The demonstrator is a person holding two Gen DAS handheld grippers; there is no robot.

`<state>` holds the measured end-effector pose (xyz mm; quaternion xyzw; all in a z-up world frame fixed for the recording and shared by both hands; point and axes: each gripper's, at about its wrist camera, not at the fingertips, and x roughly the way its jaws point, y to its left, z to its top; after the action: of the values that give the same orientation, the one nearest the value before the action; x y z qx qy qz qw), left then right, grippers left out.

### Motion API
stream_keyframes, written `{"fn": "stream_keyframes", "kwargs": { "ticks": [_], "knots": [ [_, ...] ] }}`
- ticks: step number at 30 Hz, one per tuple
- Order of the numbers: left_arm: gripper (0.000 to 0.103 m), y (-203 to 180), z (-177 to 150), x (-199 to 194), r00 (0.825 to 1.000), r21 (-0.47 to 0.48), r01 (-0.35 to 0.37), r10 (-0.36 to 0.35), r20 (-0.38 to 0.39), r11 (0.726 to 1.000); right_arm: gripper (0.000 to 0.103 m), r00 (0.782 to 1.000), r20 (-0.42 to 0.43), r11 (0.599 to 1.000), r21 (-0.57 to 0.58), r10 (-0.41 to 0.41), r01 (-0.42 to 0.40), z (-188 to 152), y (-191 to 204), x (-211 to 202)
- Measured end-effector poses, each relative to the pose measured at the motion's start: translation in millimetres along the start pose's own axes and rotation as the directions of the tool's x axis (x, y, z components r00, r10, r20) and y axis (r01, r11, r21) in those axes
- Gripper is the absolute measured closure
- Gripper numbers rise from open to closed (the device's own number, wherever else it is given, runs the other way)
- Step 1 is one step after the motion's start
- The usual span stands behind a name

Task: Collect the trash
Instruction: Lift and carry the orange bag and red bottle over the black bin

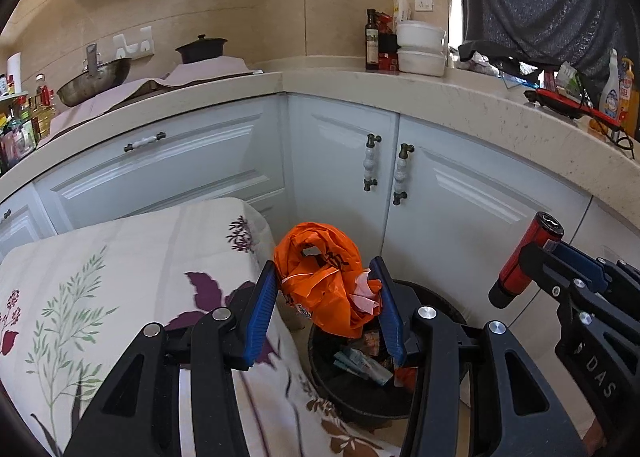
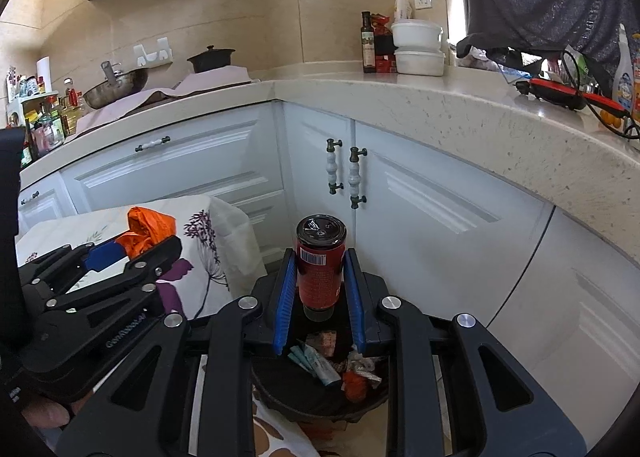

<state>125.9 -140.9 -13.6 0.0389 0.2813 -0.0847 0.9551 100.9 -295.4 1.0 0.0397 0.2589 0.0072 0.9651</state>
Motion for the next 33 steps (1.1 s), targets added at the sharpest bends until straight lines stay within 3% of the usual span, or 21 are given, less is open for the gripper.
{"fn": "stream_keyframes", "kwargs": {
  "ticks": [17,33],
  "knots": [
    [0.056,-21,-5,55,0.998,0.013,-0.031,0.032,-0.058,0.999,0.080,0.999,-0.044,1.000,0.023,-0.011,0.012,-13,-26,55],
    [0.055,-33,-6,78,0.995,0.034,-0.045,0.048,-0.088,0.998,0.080,0.998,-0.057,0.999,0.035,-0.027,0.029,-19,-34,77]
  ]
}}
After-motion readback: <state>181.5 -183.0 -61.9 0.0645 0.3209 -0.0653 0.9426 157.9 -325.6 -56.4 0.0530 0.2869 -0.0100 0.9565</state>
